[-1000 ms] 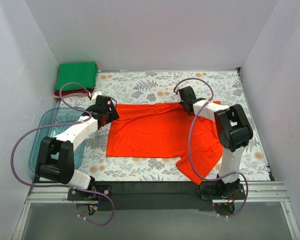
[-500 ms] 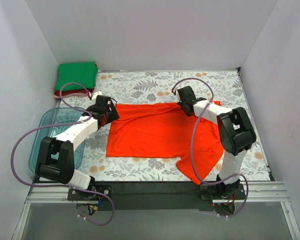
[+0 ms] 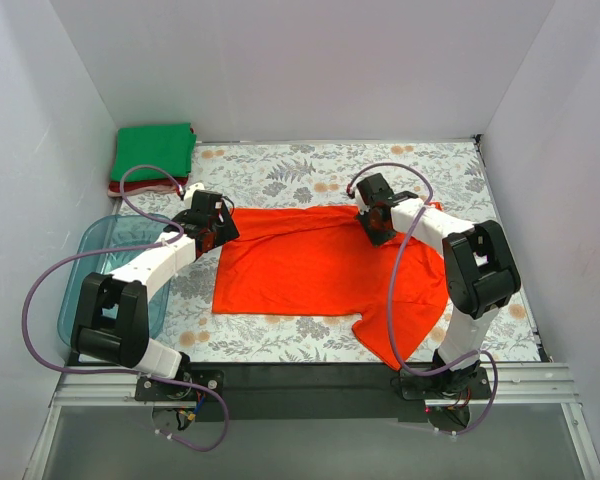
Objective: Fold and stack the t-shirts
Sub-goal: Fold the tshirt
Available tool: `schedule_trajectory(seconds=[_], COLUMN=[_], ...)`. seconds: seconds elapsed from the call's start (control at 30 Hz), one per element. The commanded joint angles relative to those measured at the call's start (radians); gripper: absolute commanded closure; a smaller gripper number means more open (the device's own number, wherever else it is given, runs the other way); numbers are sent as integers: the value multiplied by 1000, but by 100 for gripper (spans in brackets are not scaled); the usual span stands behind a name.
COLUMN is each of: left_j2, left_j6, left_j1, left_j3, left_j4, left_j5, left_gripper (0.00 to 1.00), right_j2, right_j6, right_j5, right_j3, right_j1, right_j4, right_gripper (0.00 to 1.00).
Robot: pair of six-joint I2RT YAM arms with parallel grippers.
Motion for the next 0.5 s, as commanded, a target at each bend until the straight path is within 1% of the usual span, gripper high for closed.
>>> schedule_trajectory(seconds=[0.0,0.17,0.37,0.4,0.43,0.47], left_j2=[5,13,20,22,20,22], left_j6=[12,13,13,13,6,-4], left_j1=[-2,-2,-2,-2,-2,-2], left_j3=[23,24,24,26,26,26], left_j4=[-3,-4,-6,-9,-7,-7], left_j5=[5,9,6,4,12,15], left_gripper=[30,30,30,30,30,30], right_j2=[-33,-26,14,20,31,27], right_j6=[51,52,57,58,67,74], right_j5=[-80,-123,-224,-229,-227,-224], right_j3=[45,74,111,116,122,125], right_j1=[6,4,6,4,4,3], right_j4=[-109,-171,-196,-204,-208,-214], right_gripper=[99,99,98,96,88,83])
